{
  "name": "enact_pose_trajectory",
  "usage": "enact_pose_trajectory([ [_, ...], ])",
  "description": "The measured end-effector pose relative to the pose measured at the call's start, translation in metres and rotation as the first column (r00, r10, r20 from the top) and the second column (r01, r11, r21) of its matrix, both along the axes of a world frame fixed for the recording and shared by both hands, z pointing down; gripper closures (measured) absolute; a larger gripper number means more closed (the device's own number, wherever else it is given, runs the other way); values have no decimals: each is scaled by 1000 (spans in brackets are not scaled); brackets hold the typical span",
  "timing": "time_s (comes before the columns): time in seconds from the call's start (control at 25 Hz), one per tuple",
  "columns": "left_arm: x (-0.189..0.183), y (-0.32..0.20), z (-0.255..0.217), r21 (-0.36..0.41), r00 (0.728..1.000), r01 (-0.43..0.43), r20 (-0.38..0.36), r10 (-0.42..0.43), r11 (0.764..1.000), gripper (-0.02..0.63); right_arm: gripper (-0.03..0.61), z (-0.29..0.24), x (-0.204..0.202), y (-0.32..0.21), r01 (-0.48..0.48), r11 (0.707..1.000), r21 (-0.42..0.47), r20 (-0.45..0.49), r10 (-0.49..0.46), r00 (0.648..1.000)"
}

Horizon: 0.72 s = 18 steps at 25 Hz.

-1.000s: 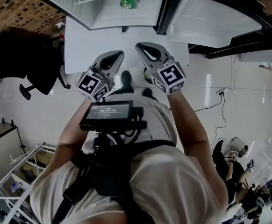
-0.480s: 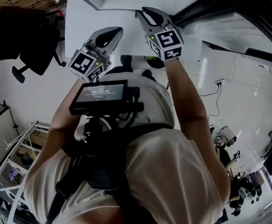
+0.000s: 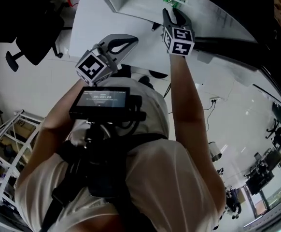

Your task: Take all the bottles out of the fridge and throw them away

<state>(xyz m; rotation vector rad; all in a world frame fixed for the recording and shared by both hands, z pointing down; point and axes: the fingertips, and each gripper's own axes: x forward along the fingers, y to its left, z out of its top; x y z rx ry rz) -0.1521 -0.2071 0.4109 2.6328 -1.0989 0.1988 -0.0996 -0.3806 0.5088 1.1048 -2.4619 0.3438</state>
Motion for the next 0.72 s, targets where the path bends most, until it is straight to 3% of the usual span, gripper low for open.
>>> enact_pose_trajectory([
  [0.32, 0, -1, -8, -31, 1000, 27, -3, -27, 999, 604, 422, 23, 14, -52, -95, 994, -45, -111, 90, 990],
  [0.56, 0, -2, -13, -53, 999, 39, 0, -39, 998, 604, 422, 42, 20, -62, -132, 990, -56, -250, 115, 961],
  [0.68, -3, -3, -11, -55, 999, 42, 4, -42, 998, 604, 463, 46, 21, -66, -110, 993, -33, -320, 94, 943],
  [0.72, -3, -3, -9, -50, 999, 40, 6, -40, 998, 604, 527, 46, 22, -67, -104, 994, -21, -341, 91, 936],
])
